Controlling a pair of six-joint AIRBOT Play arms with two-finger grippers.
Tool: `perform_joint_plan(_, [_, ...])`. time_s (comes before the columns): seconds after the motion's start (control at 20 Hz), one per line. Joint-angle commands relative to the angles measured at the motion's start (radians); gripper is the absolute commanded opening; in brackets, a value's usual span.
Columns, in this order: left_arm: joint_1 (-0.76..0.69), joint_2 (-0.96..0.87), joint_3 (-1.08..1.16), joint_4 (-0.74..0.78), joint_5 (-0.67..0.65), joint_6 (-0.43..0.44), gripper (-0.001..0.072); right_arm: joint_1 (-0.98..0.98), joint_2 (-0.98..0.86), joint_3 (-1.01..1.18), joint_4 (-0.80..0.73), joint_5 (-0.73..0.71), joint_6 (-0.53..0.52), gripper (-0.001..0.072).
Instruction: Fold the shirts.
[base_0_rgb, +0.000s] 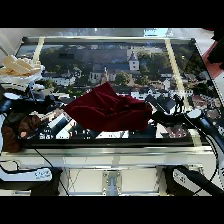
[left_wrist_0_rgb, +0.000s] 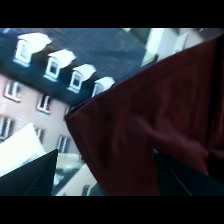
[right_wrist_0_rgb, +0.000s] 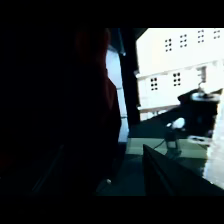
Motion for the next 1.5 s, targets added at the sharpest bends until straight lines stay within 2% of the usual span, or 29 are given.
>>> perform_joint_plan(0.0, [0.006, 0.004, -0.02, -0.041, 0.011, -0.014, 0.0648, 0.041, 0.002, -0.035, 0.102, -0.085, -0.032, 0.0549])
perform_joint_plan(0.2, [0.003, 0.001, -0.02, -0.017, -0.015, -0.014, 0.0649, 0.044, 0.003, -0.035, 0.098, -0.085, -0.032, 0.0548])
perform_joint_plan(0.4, [-0.063, -0.038, -0.02, 0.055, 0.0, -0.055, 0.0648, 0.044, 0.003, -0.035, 0.098, -0.085, -0.032, 0.0548])
perform_joint_plan(0.65, [-0.131, -0.059, -0.02, 0.079, 0.16, -0.132, 0.0648, 0.044, 0.003, -0.035, 0.097, -0.065, -0.039, 0.0548])
perform_joint_plan(0.9, [-0.131, -0.087, -0.02, 0.085, 0.17, -0.164, 0.0646, 0.044, 0.003, -0.035, 0.097, -0.068, -0.04, 0.0548])
perform_joint_plan(1.0, [-0.131, -0.098, -0.02, 0.043, 0.17, -0.167, 0.0521, 0.044, 0.003, -0.035, 0.097, -0.066, -0.04, 0.0548])
perform_joint_plan(1.05, [-0.132, -0.099, -0.02, 0.016, 0.17, -0.166, 0.0433, 0.044, 0.003, -0.035, 0.097, -0.066, -0.04, 0.0548])
perform_joint_plan(1.1, [-0.132, -0.1, -0.02, -0.014, 0.17, -0.151, 0.0314, 0.044, 0.003, -0.035, 0.098, -0.066, -0.039, 0.0548])
perform_joint_plan(1.15, [-0.132, -0.1, -0.02, -0.037, 0.169, -0.125, 0.013, 0.044, 0.003, -0.035, 0.098, -0.066, -0.04, 0.0548])
perform_joint_plan(1.2, [-0.132, -0.1, -0.02, -0.061, 0.169, -0.098, 0.0013, 0.044, 0.003, -0.035, 0.1, -0.064, -0.039, 0.0548])
perform_joint_plan(1.3, [-0.132, -0.1, -0.02, -0.089, 0.164, -0.079, 0.0012, 0.054, 0.003, -0.035, 0.127, -0.04, -0.051, 0.0548])
perform_joint_plan(1.35, [-0.131, -0.1, -0.02, -0.089, 0.161, -0.079, 0.0012, 0.068, 0.003, -0.035, 0.158, -0.038, -0.095, 0.0548])
perform_joint_plan(1.45, [-0.131, -0.1, -0.02, -0.089, 0.153, -0.079, 0.0012, 0.097, 0.003, -0.035, 0.18, -0.071, -0.117, 0.0548])
